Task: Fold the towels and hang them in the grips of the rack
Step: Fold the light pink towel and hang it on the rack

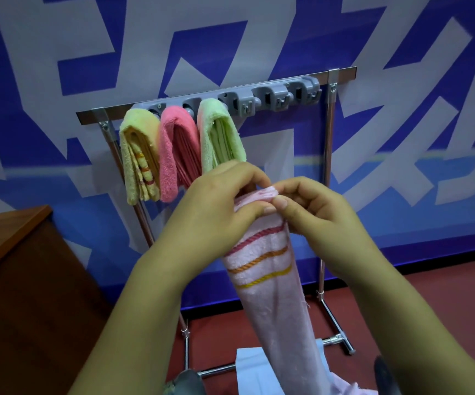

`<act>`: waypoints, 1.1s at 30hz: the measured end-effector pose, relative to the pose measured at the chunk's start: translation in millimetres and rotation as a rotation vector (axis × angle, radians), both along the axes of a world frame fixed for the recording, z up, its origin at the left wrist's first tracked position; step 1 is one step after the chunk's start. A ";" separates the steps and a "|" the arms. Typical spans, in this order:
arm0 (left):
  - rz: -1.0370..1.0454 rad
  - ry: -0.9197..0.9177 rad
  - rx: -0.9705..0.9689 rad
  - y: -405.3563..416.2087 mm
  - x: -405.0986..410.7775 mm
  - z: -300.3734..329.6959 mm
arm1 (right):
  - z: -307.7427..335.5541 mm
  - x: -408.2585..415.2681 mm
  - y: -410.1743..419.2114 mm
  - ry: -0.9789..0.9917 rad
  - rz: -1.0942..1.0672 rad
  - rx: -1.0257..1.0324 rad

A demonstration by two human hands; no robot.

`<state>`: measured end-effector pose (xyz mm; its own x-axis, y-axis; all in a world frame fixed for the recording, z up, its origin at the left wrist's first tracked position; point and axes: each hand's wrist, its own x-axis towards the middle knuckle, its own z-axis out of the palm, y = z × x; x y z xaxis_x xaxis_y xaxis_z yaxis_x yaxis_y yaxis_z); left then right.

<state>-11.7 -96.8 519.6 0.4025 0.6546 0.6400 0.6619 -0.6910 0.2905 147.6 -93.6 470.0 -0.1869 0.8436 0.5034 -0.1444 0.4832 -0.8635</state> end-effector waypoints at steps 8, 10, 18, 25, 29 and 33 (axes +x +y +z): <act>-0.026 0.014 -0.028 11.2 6.4 5.2 | -77.5 27.7 11.4 -0.200 0.086 -0.290; -0.029 0.023 -0.021 12.4 4.5 10.0 | -95.3 26.3 12.3 -0.259 0.055 -0.323; 0.013 0.030 0.000 10.0 -6.5 22.5 | -100.9 12.7 15.8 -0.359 -0.148 -0.174; 0.041 0.015 -0.009 7.1 -19.2 24.0 | -113.7 3.8 18.5 -0.473 -0.272 0.004; 0.063 -0.021 -0.004 8.5 -22.1 24.3 | -116.7 0.6 20.5 -0.489 -0.339 0.204; 0.086 -0.043 -0.012 9.8 -22.6 26.3 | -116.4 2.3 25.2 -0.566 -0.316 0.303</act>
<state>-34.3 -87.0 545.8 0.3168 0.6933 0.6473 0.7054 -0.6285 0.3278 149.8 -68.4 353.6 -0.2579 0.7392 0.6222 0.4728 0.6581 -0.5859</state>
